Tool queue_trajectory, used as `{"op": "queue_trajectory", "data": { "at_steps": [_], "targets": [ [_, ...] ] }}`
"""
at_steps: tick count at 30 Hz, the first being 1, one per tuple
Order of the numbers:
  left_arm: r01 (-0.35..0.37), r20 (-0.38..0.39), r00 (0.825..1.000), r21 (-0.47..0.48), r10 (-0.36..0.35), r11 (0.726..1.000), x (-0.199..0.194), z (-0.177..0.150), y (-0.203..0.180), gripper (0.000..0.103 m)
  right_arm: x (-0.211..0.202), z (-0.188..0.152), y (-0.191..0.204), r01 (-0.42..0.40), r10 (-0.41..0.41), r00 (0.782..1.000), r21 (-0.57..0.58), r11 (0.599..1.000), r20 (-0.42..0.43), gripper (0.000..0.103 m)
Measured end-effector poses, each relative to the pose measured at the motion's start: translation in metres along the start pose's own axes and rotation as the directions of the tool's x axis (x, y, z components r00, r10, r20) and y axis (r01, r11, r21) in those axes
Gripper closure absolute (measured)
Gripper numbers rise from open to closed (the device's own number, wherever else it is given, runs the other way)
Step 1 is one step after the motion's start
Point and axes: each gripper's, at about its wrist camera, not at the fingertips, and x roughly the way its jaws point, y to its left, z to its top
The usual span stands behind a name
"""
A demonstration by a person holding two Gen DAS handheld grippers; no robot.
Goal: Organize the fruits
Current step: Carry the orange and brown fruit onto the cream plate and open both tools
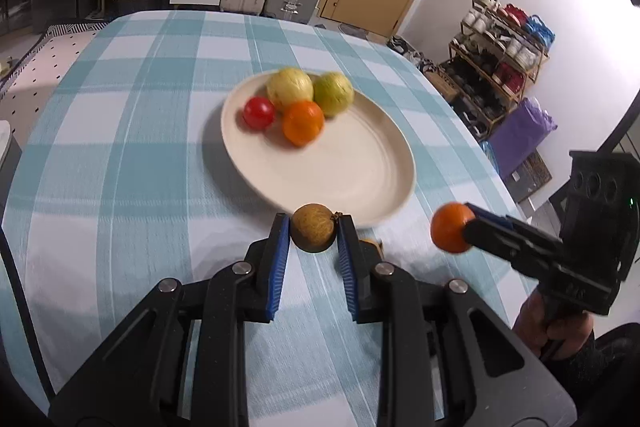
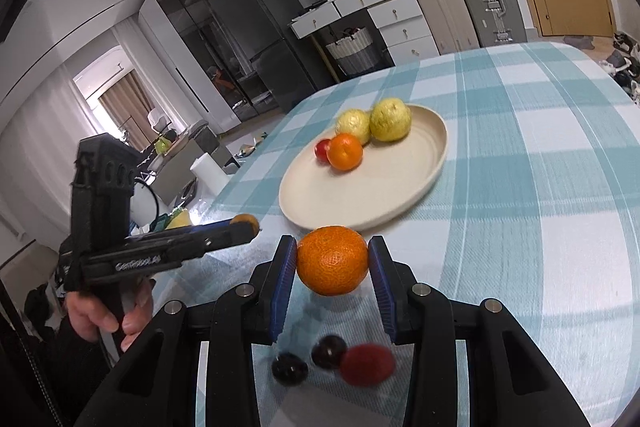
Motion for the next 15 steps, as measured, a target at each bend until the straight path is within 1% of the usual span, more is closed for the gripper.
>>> {"op": "queue_trajectory", "data": {
  "at_steps": [8,15],
  "targets": [
    [-0.003,0.000,1.000,0.001,0.003,1.000,0.022,0.039,0.014,0.082,0.027,0.021,0.010,0.008,-0.009,0.999,-0.033,0.999,-0.032,0.065],
    [-0.011,-0.012,1.000,0.006,0.011,1.000,0.041,0.059,0.020,0.082,0.055,0.039,0.022,0.007,-0.014,0.997,-0.088,0.996,-0.072,0.065]
  ]
}}
